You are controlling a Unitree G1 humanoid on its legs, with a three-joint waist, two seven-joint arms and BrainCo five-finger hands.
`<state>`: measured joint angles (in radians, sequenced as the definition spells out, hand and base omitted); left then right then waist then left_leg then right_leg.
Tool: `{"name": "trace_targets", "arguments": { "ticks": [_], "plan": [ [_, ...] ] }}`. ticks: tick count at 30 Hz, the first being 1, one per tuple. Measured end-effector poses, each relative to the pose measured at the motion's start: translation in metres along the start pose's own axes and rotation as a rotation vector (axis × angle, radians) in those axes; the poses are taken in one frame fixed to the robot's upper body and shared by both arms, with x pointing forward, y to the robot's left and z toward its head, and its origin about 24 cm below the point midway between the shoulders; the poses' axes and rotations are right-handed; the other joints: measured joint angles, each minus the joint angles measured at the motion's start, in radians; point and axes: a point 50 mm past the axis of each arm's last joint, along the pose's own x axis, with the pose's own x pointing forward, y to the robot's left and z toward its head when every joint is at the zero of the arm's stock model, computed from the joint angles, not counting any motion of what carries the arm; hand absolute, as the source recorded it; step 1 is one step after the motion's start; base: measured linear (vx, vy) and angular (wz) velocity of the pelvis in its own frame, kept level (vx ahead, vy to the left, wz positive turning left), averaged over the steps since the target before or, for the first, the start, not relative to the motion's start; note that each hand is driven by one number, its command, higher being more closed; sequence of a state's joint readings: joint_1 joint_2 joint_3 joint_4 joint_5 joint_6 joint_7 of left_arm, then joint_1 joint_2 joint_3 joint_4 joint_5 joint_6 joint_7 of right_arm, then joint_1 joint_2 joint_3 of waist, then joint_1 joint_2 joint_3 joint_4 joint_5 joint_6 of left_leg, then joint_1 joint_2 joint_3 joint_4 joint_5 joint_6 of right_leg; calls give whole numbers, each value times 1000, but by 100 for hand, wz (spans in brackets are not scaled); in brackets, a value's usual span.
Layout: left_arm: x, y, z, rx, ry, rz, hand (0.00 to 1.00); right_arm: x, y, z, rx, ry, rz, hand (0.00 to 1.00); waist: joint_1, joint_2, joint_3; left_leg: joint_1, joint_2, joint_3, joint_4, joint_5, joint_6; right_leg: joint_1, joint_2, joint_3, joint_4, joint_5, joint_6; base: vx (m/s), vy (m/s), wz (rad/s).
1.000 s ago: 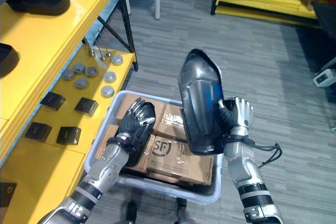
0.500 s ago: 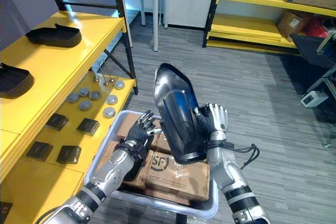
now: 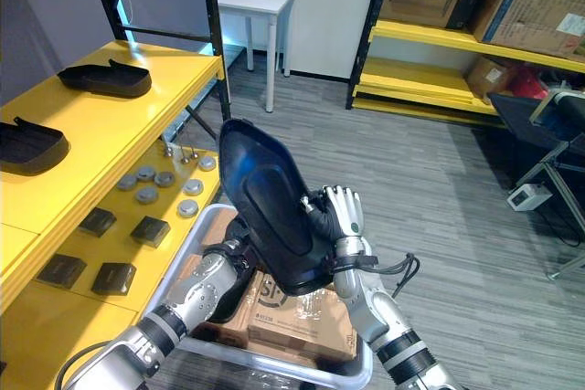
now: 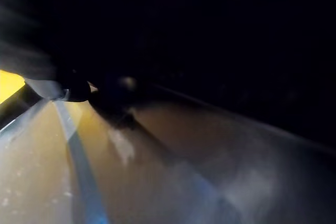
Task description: Walk over and take plastic housings, then place them on the shelf
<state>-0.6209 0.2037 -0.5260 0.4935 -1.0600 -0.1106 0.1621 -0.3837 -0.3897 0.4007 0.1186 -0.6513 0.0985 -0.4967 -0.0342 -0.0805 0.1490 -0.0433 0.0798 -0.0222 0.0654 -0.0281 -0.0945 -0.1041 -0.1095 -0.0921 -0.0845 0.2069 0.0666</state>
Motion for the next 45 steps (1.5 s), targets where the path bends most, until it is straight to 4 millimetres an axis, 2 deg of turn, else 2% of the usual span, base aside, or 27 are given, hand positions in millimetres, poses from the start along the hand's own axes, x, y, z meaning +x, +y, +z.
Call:
{"name": "trace_targets", "arguments": {
  "ticks": [2, 7, 11, 15, 18, 25, 31, 35, 40, 45],
  "plan": [
    [0, -2, 4, -35, -22, -16, 0, -3, 4, -6, -11, 23, 22, 100, 0, 0, 0, 6, 0, 0, -7, 5, -1, 1, 0, 0, 0, 0, 0, 52, 47, 0],
    [-3, -13, 18, -99, -99, -83, 0, -30, 20, -22, -5, 91, 119, 100, 2, -4, -2, 11, -1, -6, -19, 11, 0, 6, -4, -5, 0, 0, 0, 38, 55, 3],
    [-11, -19, 11, 5, -116, -137, 0, -45, 30, -26, 19, 153, 175, 100, 6, -6, -3, 12, -5, -10, -21, 12, 2, 14, -6, -10, -1, -1, 0, 11, 54, 4],
    [-24, -4, -13, 184, -72, -81, 0, -44, 17, -40, -15, 221, 105, 100, 13, -7, -3, 12, -8, -17, -29, 17, 9, 14, -9, -9, -1, -3, 3, -3, 45, 5],
    [-33, 16, -26, 205, -30, -4, 0, -41, 2, -53, -36, 271, 35, 100, 15, -7, -3, 12, -9, -20, -34, 21, 9, 13, -8, -11, -1, -9, 11, 9, 16, 2],
    [-46, 31, -43, 231, 33, 50, 0, -39, -21, -68, -33, 378, -114, 100, 15, -6, -3, 11, -10, -29, -42, 25, 6, 13, -10, -26, 0, -7, 9, 43, 27, 4],
    [-50, 44, -38, 223, 14, 102, 0, -40, -22, -70, -9, 413, -138, 100, 15, -5, -3, 11, -17, -30, -41, 25, 7, 13, -15, -26, 0, -8, 10, 53, 46, 1],
    [-52, 46, -40, 192, 19, 89, 0, -40, -20, -69, 1, 418, -139, 100, 16, -4, -3, 10, -20, -29, -40, 25, 7, 13, -17, -25, 0, -9, 10, 22, 50, 0],
    [-55, 38, -41, 158, 11, 50, 0, -40, -14, -63, 26, 417, -129, 100, 18, 6, -5, 3, -19, -20, -42, 23, 9, -1, -16, -11, 0, -11, 10, 28, 38, -6],
    [-54, 26, -48, 187, 27, 0, 0, -40, 4, -49, 57, 375, -58, 100, 20, 26, -11, 2, -18, -11, -42, 24, 7, -8, -14, -3, 0, -10, 10, 51, 48, -5]
  ]
}}
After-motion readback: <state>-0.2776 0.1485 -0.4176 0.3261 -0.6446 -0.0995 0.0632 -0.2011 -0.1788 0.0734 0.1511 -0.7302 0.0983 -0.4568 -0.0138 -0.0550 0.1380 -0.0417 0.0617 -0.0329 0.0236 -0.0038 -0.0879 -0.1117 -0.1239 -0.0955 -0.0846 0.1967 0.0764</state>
